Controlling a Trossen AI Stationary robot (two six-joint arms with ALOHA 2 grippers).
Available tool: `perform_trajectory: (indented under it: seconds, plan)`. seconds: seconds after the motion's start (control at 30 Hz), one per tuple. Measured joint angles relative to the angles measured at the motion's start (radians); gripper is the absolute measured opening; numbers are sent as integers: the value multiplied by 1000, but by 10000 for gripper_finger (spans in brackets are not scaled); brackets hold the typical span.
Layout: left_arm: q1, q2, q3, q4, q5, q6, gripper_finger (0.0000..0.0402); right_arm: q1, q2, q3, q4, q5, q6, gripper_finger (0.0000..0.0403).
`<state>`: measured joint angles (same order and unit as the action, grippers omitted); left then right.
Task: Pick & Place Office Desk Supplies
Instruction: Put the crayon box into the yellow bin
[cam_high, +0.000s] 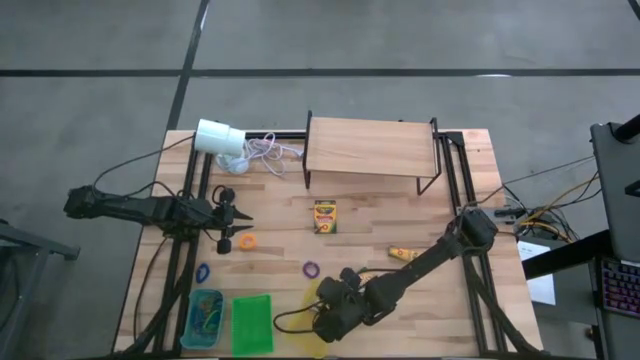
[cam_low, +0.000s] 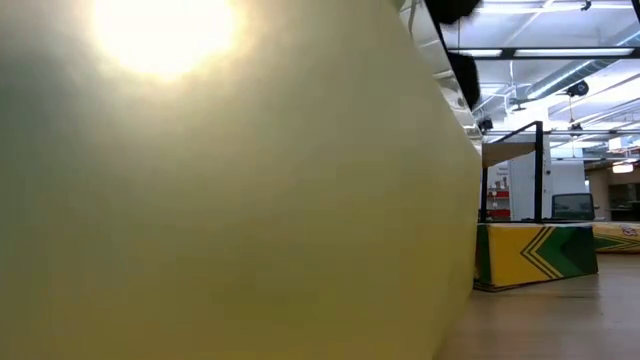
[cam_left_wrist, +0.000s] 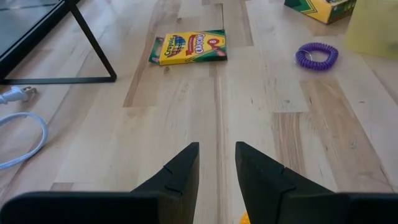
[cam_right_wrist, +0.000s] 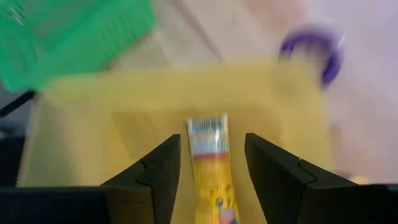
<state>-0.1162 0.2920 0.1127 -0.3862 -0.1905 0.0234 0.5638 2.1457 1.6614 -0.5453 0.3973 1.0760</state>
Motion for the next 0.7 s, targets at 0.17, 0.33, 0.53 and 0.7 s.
perform_trajectory:
  seconds: [0.17,0.33,0.53,0.7]
  plan:
    - [0,0,0,0,0,0,109,28,-33,75,-127,125,-72,176]
    - [0,0,0,0,0,0,109,52,-34,165,-392,129,-81,178]
    - [0,0,0,0,0,3,109,69,-35,204,-637,153,30,188]
    - [0,0,0,0,0,3,109,67,-52,186,-808,111,35,208]
